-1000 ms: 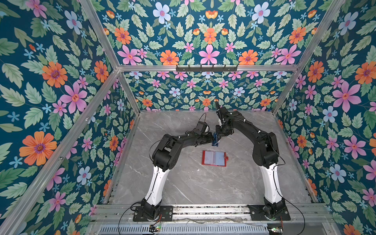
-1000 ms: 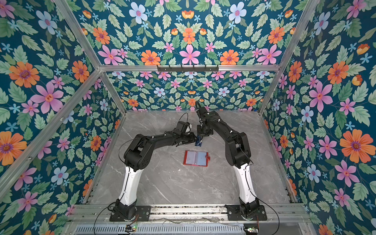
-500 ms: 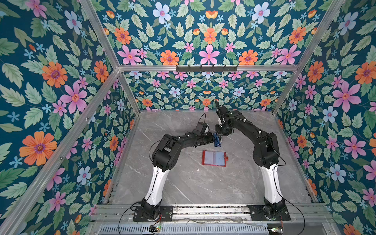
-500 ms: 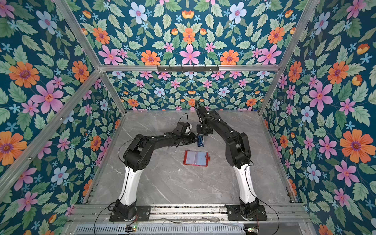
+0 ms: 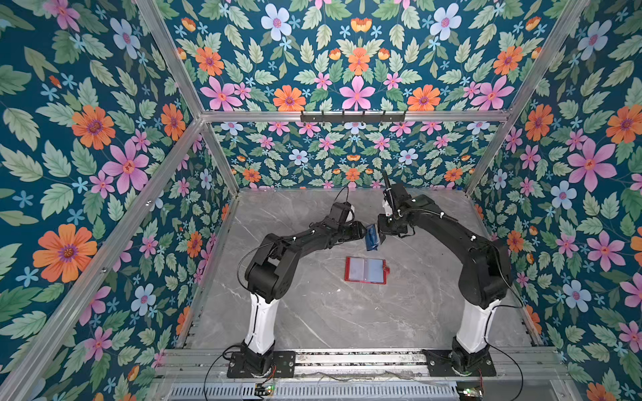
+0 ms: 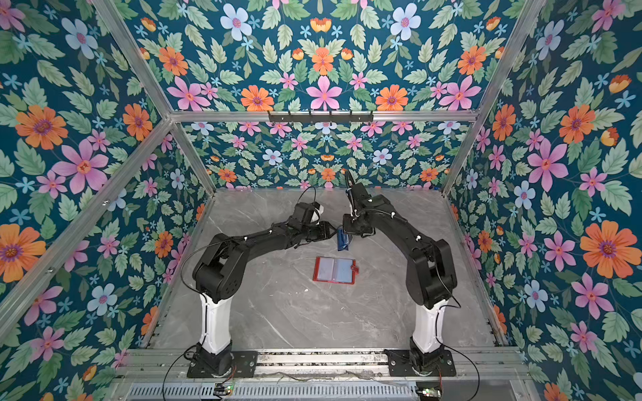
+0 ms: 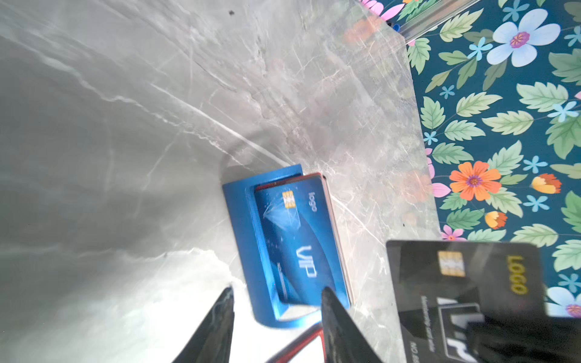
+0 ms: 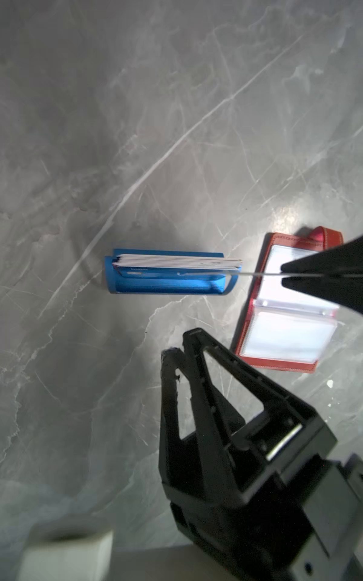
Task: Insert credit cards into a card holder
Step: Pick up the credit card from the storage box, then insert the credit card into the card slot.
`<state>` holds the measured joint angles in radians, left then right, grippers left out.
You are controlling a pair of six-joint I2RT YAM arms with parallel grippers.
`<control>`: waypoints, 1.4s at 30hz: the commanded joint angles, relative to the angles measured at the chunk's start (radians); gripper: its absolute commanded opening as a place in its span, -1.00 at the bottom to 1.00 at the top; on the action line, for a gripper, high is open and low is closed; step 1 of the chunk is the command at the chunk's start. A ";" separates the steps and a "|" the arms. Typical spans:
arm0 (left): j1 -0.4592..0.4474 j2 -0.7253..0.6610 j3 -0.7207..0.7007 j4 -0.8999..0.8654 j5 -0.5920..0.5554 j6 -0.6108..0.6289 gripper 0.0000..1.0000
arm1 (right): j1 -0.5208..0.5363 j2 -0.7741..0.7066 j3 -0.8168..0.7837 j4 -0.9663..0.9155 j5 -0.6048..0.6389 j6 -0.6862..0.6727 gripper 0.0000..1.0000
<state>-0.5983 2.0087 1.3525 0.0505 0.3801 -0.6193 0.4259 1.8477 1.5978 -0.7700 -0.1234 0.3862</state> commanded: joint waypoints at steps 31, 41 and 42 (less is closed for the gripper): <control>-0.001 -0.282 -0.588 0.194 0.062 0.020 -0.20 | 0.016 -0.217 -0.681 0.615 -0.395 0.221 -1.00; -0.002 -0.254 -0.623 0.258 0.085 -0.041 -0.39 | 0.021 -0.131 -0.682 0.664 -0.410 0.246 -1.00; -0.002 -0.253 -0.625 0.259 0.089 -0.042 -0.39 | 0.022 -0.127 -0.681 0.666 -0.412 0.246 -1.00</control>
<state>-0.5995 1.7496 0.7338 0.3050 0.4541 -0.6483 0.4458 1.7103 0.9146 -0.1307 -0.5236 0.6216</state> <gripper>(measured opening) 0.305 0.050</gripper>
